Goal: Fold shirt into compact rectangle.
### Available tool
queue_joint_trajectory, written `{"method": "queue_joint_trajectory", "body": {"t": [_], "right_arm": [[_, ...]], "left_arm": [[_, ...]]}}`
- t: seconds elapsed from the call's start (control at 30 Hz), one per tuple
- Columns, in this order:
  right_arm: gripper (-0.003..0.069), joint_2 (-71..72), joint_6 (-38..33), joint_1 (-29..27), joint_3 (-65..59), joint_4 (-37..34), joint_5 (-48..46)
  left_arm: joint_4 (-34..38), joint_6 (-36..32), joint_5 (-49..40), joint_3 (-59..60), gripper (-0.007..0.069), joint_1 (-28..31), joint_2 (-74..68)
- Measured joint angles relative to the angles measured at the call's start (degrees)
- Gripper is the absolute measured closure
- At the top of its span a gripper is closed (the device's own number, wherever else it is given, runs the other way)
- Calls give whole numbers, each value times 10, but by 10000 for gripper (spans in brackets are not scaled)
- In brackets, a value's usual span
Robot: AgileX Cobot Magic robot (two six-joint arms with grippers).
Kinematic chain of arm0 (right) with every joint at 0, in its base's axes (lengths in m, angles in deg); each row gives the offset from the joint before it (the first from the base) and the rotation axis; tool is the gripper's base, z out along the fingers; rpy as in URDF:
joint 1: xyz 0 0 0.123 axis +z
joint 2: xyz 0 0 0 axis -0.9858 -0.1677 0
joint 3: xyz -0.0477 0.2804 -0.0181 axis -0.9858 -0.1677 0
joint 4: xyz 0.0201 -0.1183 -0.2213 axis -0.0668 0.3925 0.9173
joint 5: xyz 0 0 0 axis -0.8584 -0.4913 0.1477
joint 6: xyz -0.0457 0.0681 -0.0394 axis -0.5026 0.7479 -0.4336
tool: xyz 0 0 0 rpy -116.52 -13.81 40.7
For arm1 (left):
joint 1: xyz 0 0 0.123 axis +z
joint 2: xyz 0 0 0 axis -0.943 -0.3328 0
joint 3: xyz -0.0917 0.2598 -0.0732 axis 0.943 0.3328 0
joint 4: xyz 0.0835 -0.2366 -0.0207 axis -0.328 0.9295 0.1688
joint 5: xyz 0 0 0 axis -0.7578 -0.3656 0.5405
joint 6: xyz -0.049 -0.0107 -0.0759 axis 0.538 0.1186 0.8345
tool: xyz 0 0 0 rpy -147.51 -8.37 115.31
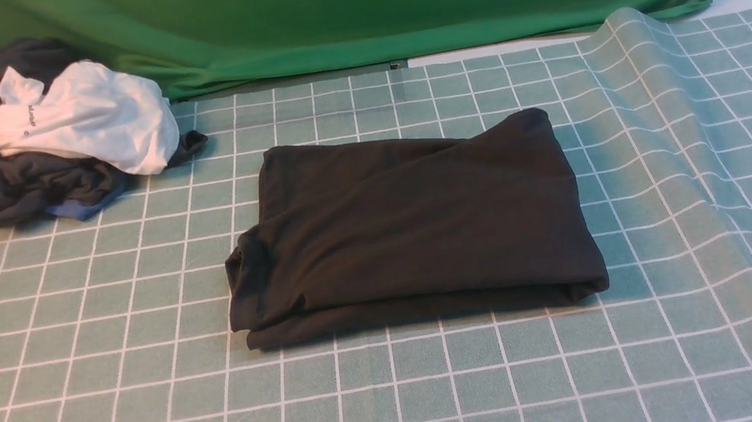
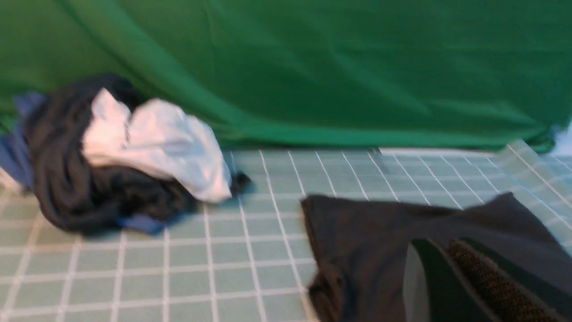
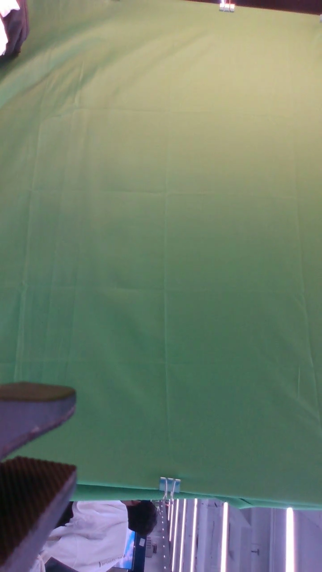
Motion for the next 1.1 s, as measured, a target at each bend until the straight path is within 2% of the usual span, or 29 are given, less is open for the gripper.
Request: {"method": "queue_joint_trajectory", "body": {"t": [0.13, 0.3, 0.43, 0.63, 1.1], "right_arm": [[474, 0, 0, 0, 0, 1, 0], [459, 0, 0, 0, 0, 1, 0], [454, 0, 0, 0, 0, 1, 0], [440, 0, 0, 0, 0, 1, 0], [424, 0, 0, 0, 0, 1, 0]], "left_arm": [[-6, -19, 78, 130, 613, 0, 94], [-11, -21, 100, 218, 613, 0, 156], [-24, -21, 82, 223, 613, 6, 161], [-34, -21, 66, 223, 613, 48, 161], [-28, -25, 42, 223, 613, 50, 161]]}}
